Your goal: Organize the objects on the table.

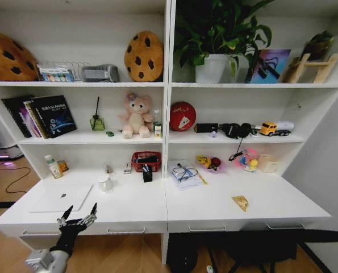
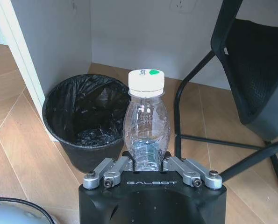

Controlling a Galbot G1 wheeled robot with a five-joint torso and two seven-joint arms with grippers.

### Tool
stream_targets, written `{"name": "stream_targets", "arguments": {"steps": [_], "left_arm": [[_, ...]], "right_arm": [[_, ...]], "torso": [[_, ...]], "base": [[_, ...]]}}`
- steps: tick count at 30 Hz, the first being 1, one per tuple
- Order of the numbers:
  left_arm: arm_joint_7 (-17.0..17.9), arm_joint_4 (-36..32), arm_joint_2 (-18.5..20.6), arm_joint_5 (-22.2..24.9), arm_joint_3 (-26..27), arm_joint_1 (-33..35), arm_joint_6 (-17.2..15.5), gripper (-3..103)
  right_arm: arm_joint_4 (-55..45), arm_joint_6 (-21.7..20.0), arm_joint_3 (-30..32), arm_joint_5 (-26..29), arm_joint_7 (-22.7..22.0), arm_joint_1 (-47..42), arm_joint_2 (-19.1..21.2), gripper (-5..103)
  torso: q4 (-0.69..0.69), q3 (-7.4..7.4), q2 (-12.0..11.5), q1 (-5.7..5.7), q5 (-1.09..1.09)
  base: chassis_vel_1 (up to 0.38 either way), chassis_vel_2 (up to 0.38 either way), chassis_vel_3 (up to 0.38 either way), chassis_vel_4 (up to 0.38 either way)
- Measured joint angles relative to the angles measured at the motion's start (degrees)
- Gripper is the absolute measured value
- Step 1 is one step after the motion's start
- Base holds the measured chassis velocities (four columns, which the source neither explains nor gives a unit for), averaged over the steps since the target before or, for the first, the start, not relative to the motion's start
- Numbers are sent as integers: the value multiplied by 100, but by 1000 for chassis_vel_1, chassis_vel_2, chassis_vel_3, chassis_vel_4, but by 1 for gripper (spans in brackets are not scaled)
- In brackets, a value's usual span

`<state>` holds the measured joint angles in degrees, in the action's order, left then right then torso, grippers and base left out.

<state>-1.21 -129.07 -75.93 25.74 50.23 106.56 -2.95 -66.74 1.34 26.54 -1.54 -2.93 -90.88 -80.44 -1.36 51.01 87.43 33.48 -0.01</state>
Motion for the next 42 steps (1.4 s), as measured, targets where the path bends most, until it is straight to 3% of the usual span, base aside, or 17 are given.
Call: {"name": "stream_targets", "arguments": {"steps": [21,24,26,30,37,42], "left_arm": [[0,0,0,0,0,0,0,100],[0,0,0,0,0,0,0,100],[0,0,0,0,0,0,0,100],[0,0,0,0,0,0,0,100],[0,0,0,0,0,1,0,100],[0,0,0,0,0,1,0,100]], "right_arm": [[156,129,-13,-329,-5,171,-78,24],[280,301,-13,-605,-6,236,-78,24],[622,722,-16,-1140,3,442,-80,24],[1052,1254,-17,-1520,76,754,-167,24],[1416,1944,-40,-1806,497,1075,-355,24],[1599,2097,-40,-1954,439,1267,-467,27]], "torso": [[-1,0,2,-1,0],[-1,0,1,-1,1],[-1,0,0,1,0],[0,0,0,0,0],[-1,-1,2,-3,1],[0,0,2,-3,0]], "base": [[-72,75,72,-75],[-108,88,112,-95],[-55,51,59,-73],[0,0,0,0],[0,0,0,0],[0,0,0,0]]}}
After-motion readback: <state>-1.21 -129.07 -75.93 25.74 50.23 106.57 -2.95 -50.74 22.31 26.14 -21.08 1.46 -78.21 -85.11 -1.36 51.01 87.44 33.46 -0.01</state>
